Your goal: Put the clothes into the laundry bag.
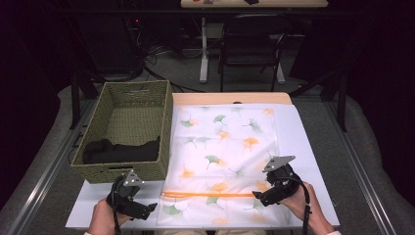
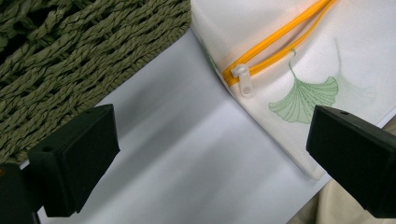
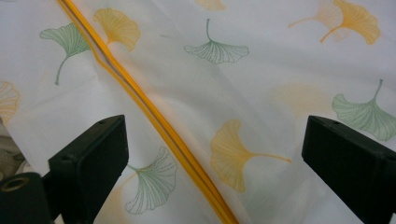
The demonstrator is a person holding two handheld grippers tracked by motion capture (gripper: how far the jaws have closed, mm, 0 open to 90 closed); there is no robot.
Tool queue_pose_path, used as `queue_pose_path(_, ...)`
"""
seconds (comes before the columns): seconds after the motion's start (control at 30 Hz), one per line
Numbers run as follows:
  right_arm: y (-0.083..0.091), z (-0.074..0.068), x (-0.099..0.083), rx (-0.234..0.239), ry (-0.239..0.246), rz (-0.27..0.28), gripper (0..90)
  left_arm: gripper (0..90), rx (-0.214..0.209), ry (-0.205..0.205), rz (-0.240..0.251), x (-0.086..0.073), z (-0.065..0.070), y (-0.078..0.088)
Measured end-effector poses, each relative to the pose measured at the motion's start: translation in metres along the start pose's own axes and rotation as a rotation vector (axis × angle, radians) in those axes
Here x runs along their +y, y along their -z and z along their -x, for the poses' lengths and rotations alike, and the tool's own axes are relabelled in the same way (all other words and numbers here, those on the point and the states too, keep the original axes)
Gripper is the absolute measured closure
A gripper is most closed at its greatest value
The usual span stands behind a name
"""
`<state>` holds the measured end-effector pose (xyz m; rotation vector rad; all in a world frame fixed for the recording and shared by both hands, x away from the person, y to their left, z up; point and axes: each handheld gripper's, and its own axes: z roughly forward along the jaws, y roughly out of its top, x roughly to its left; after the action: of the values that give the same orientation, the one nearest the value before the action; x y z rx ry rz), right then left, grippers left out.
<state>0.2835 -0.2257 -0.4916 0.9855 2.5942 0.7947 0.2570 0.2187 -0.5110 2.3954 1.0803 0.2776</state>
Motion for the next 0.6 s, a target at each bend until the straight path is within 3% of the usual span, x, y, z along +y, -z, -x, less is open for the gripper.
queue_pose_path(0.27, -0.016, -0.009, 0.015, 0.004, 0.046, -0.016, 18.4, 1.7, -0.009, -0.007, 0.001, 0.001, 0.002, -0.001)
queue_pose_path(0.6, -0.058, -0.027, 0.036, 0.064, 0.115, -0.085, 32.8, 2.0, -0.015, -0.014, -0.004, 0.001, 0.003, -0.001)
